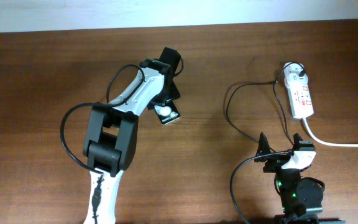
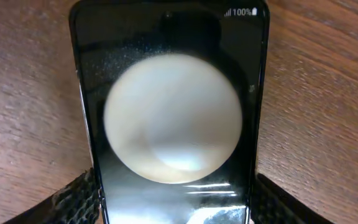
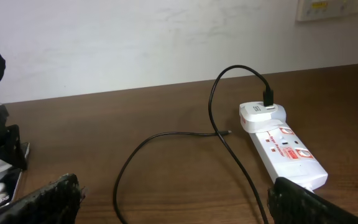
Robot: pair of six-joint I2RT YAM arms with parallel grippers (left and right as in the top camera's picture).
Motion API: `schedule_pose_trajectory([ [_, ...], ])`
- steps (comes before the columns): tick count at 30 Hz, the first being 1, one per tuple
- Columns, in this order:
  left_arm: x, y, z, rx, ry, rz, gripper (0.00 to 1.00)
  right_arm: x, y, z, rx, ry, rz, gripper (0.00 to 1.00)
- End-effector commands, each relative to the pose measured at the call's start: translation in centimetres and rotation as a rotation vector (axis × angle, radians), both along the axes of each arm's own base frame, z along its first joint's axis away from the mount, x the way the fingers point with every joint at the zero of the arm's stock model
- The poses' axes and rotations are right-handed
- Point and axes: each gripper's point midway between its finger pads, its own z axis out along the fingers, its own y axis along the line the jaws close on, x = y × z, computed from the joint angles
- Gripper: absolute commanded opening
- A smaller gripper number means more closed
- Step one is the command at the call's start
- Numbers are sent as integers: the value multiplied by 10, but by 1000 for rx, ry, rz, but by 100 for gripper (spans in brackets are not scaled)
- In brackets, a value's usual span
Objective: Plug charger to phone and switch on socket
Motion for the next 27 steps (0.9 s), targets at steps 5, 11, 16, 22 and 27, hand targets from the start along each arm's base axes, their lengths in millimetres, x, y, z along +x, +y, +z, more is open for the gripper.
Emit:
schedule_pose_trajectory([
  [5,-10,1,-21,61,70,-255,99,0,-1,-4,0,8,-3,99],
  [11,-15,3,-21,66,91,-250,99,0,-1,-4,0,8,-3,99],
  [16,-17,0,-22,33,96,-159,99,0,-1,-4,0,8,-3,99],
  [22,-17,-1,-22,26,95,-133,100,0,-1,-4,0,8,-3,99],
  [27,-14,3,-22,46,84,-130,93,0,-1,-4,0,8,-3,99],
])
